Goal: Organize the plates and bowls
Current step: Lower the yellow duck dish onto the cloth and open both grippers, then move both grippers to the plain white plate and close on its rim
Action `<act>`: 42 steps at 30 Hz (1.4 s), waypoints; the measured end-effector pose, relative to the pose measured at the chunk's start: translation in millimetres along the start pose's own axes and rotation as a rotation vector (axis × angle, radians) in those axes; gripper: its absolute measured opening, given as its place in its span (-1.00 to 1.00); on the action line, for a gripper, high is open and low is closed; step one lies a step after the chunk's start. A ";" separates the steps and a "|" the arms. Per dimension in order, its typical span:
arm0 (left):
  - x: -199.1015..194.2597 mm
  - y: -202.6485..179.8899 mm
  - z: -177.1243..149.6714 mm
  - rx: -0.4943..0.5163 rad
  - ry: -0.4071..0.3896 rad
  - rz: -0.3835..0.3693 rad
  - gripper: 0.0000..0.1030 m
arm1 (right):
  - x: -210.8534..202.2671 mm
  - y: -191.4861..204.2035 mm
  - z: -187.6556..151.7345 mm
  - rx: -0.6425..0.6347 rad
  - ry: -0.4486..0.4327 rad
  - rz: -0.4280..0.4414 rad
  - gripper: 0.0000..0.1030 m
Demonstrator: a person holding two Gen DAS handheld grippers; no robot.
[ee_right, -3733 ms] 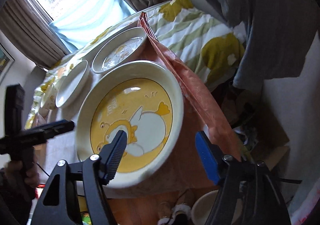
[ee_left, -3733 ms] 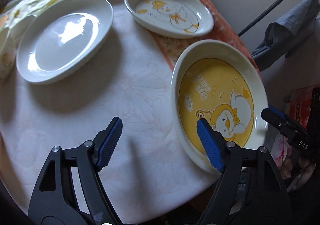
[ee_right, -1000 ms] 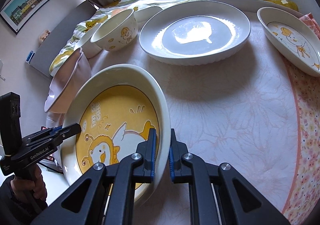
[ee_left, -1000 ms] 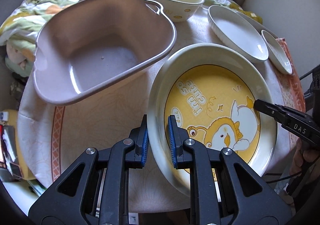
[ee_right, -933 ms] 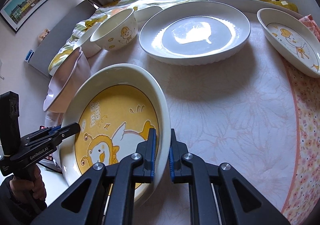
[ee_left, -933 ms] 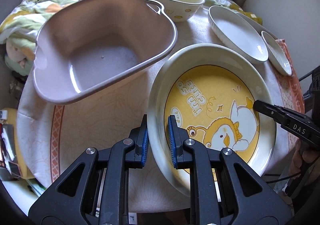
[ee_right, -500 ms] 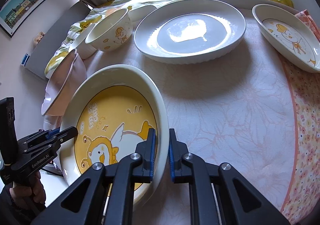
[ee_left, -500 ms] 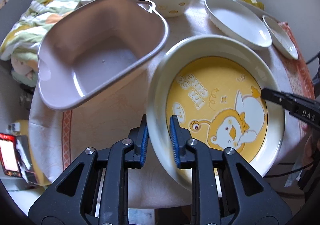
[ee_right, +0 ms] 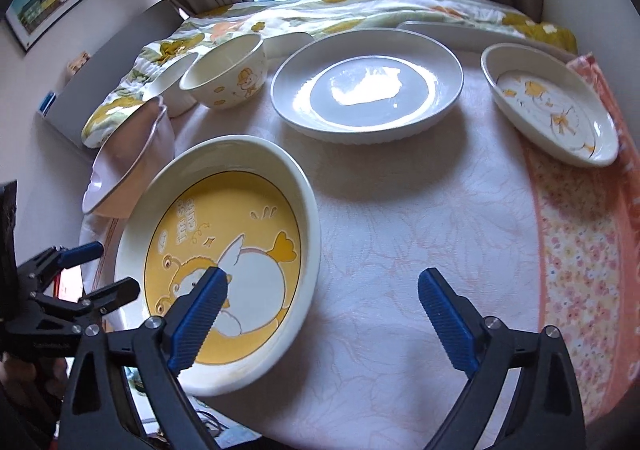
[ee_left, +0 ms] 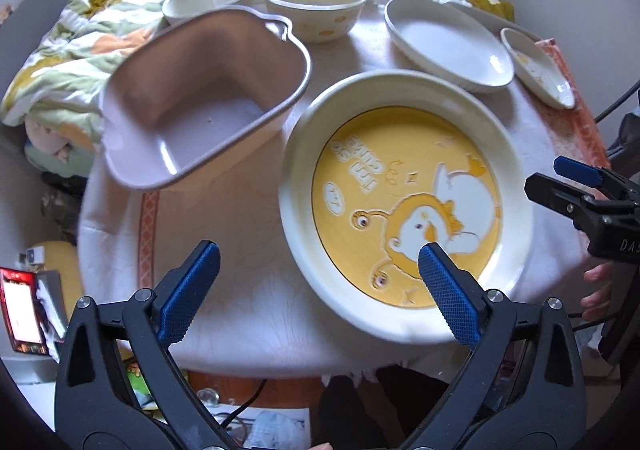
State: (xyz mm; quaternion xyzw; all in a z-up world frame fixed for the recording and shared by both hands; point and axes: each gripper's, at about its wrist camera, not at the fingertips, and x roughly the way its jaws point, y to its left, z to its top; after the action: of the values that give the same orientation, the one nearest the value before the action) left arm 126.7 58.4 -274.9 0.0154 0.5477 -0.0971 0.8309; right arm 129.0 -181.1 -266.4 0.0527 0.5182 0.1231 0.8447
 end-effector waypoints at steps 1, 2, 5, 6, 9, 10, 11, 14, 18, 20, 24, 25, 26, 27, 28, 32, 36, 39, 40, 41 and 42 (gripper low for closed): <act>-8.7 -1.9 3.1 0.001 -0.005 -0.007 0.93 | -6.5 2.8 2.3 -0.007 -0.003 -0.002 0.93; -22.4 -3.9 7.1 0.002 -0.025 -0.017 0.93 | -16.7 5.3 5.3 -0.014 -0.010 -0.003 0.93; -59.2 -11.3 18.7 0.022 -0.107 -0.041 0.93 | -54.6 10.7 19.4 -0.029 -0.072 -0.002 0.93; -70.4 -14.2 22.4 0.031 -0.137 -0.043 0.93 | -68.1 11.1 25.6 -0.031 -0.097 -0.008 0.93; -97.2 -23.2 36.7 0.053 -0.207 -0.052 0.93 | -106.4 9.8 43.7 -0.037 -0.182 -0.042 0.93; -106.0 -27.4 41.9 0.056 -0.232 -0.061 0.93 | -117.3 8.8 49.0 -0.041 -0.206 -0.052 0.93; -112.2 -29.5 46.6 0.056 -0.251 -0.068 0.93 | -129.8 7.1 55.9 -0.049 -0.233 -0.066 0.93; -127.7 -39.0 69.8 0.042 -0.293 -0.096 0.93 | -151.8 -0.4 74.2 -0.069 -0.265 -0.105 0.93; -131.2 -53.0 89.7 0.008 -0.313 -0.120 0.93 | -162.2 -20.8 103.5 -0.114 -0.277 -0.120 0.93; -123.8 -59.5 100.1 -0.019 -0.300 -0.114 0.93 | -157.9 -33.6 120.8 -0.132 -0.259 -0.122 0.93; -99.6 -70.9 119.2 -0.120 -0.274 -0.111 0.93 | -131.8 -59.8 152.3 -0.175 -0.212 -0.098 0.93; -88.3 -73.1 125.4 -0.158 -0.258 -0.112 0.93 | -122.9 -67.9 159.4 -0.180 -0.190 -0.084 0.93; -79.7 -74.6 130.3 -0.183 -0.244 -0.117 0.93 | -111.5 -76.1 167.7 -0.187 -0.164 -0.070 0.93; -68.7 -73.8 134.0 -0.209 -0.228 -0.126 0.93 | -100.0 -83.8 175.4 -0.202 -0.140 -0.054 0.93; -53.1 -74.1 140.1 -0.248 -0.203 -0.126 0.93 | -88.2 -91.4 181.7 -0.218 -0.119 -0.037 0.93; -4.0 -72.6 155.4 -0.355 -0.147 -0.102 0.92 | -31.1 -117.1 200.6 -0.260 -0.012 0.063 0.92; 41.0 -76.3 164.3 -0.394 -0.083 -0.102 0.78 | 24.2 -130.1 208.7 -0.302 0.089 0.145 0.56; 72.7 -79.8 171.3 -0.404 -0.022 -0.099 0.44 | 53.2 -131.6 209.3 -0.343 0.135 0.193 0.31; 82.0 -80.6 172.7 -0.407 -0.005 -0.089 0.35 | 61.2 -131.3 209.3 -0.356 0.149 0.201 0.25; 88.2 -80.9 173.3 -0.412 0.005 -0.086 0.26 | 68.2 -131.1 209.6 -0.371 0.161 0.209 0.21; 93.8 -81.4 173.3 -0.418 0.015 -0.086 0.23 | 75.4 -131.2 208.8 -0.385 0.174 0.220 0.13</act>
State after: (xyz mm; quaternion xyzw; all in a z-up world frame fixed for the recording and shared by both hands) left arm 305.1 -57.9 -284.7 -0.1801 0.5622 -0.0164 0.8070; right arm 367.3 -279.8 -264.4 -0.0640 0.5472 0.3152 0.7728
